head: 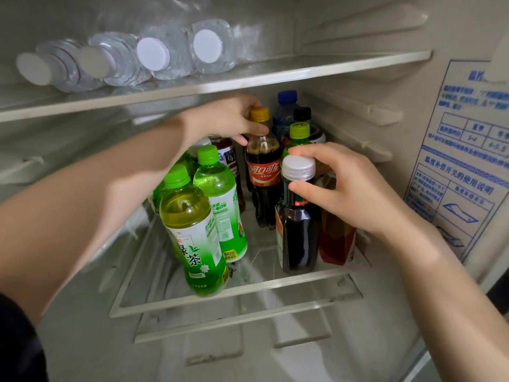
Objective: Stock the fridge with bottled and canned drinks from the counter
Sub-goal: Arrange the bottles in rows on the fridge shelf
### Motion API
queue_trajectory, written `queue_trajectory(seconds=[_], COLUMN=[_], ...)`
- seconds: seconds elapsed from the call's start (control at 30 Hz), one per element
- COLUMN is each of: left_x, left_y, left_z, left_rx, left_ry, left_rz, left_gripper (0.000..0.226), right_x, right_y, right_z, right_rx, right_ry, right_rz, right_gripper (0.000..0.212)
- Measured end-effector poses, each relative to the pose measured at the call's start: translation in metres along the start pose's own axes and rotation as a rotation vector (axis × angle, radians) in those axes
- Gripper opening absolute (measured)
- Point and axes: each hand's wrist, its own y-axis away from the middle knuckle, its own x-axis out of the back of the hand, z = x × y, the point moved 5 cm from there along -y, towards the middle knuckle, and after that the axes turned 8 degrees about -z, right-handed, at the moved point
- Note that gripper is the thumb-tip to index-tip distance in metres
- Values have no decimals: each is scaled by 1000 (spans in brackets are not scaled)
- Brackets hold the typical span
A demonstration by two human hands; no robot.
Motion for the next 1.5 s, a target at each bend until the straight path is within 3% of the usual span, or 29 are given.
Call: queue_trajectory(seconds=[0.43, 0.73, 0.93, 1.13, 1.27, 1.5], left_x=[1, -2, 3, -11, -43, -91], left_y=[8, 11, 32, 79, 103, 100], left_z=[5, 12, 30, 58, 73, 60], left_rx=[-9, 4, -53, -141, -302, -264], left_ry=[-92, -145, -278, -485, -406, -219], left_rz=[28, 47, 92, 184, 234, 192], left_gripper=[41, 61, 67, 49, 41, 44], right_x=[0, -3, 13, -4, -2, -1], right_y=[2, 4, 10, 16, 17, 17], right_z=[-3, -1, 13, 31, 36, 34], right_rx=[31, 64, -36, -202, -246, -240], right_ry=[40, 48, -211, -216, -121, -24], right_rz=[79, 115, 345, 248, 308, 307], right_gripper=[47, 57, 41, 61, 52, 42])
